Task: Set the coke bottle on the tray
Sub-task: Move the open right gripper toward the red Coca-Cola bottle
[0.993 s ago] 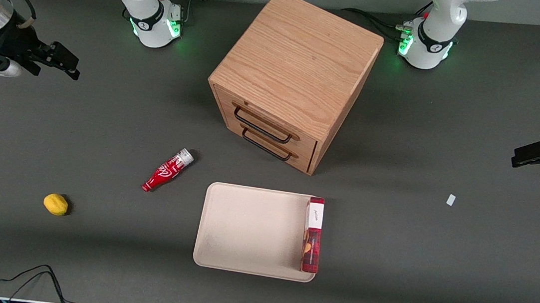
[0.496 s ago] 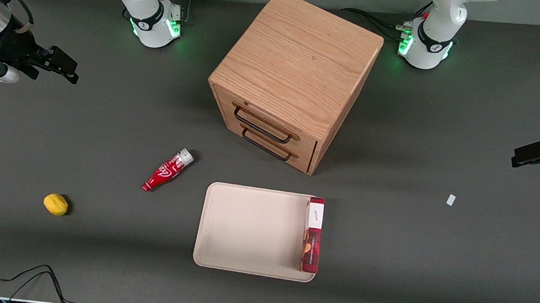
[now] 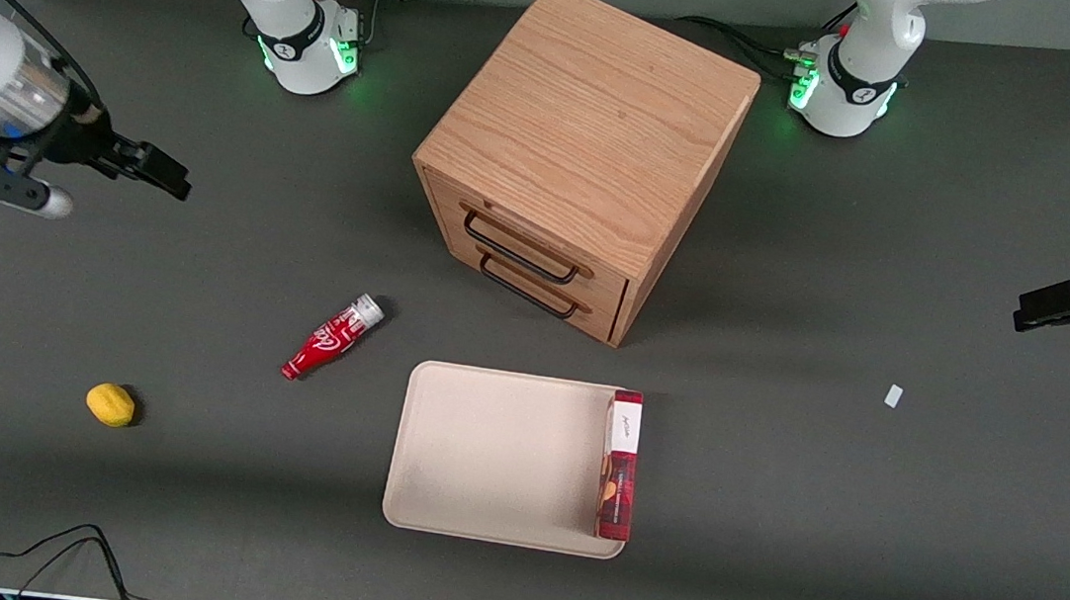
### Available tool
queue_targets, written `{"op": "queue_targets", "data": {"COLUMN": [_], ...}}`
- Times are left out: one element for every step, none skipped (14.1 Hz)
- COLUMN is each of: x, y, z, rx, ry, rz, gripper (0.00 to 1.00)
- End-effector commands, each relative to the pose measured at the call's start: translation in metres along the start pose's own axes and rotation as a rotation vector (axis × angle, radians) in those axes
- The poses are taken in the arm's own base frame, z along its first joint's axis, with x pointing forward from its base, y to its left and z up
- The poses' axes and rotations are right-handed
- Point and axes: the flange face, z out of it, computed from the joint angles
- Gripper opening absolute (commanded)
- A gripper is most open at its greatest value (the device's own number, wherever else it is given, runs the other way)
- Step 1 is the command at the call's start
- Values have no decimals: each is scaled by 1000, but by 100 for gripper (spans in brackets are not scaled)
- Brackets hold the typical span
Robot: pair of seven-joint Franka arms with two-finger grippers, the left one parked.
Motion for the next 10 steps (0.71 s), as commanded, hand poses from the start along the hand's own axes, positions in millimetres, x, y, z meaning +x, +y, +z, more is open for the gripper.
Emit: {"op": "queue_targets", "data": {"x": [4, 5, 7, 9, 11, 13, 14, 18, 20, 23], "y": [-42, -50, -56, -61, -64, -66, -68, -70, -70, -71], "z": [27, 40, 54, 70, 89, 105, 122, 138, 152, 168], "rx": [17, 18, 17, 15, 17, 20, 19, 19, 17, 15], "ry": [-2, 2, 1, 2, 4, 8, 6, 6, 3, -1], "rz": [153, 194, 229, 258, 292, 321, 342, 364, 376, 389], "gripper": [100, 100, 100, 100, 100, 100, 100, 100, 100, 100]}}
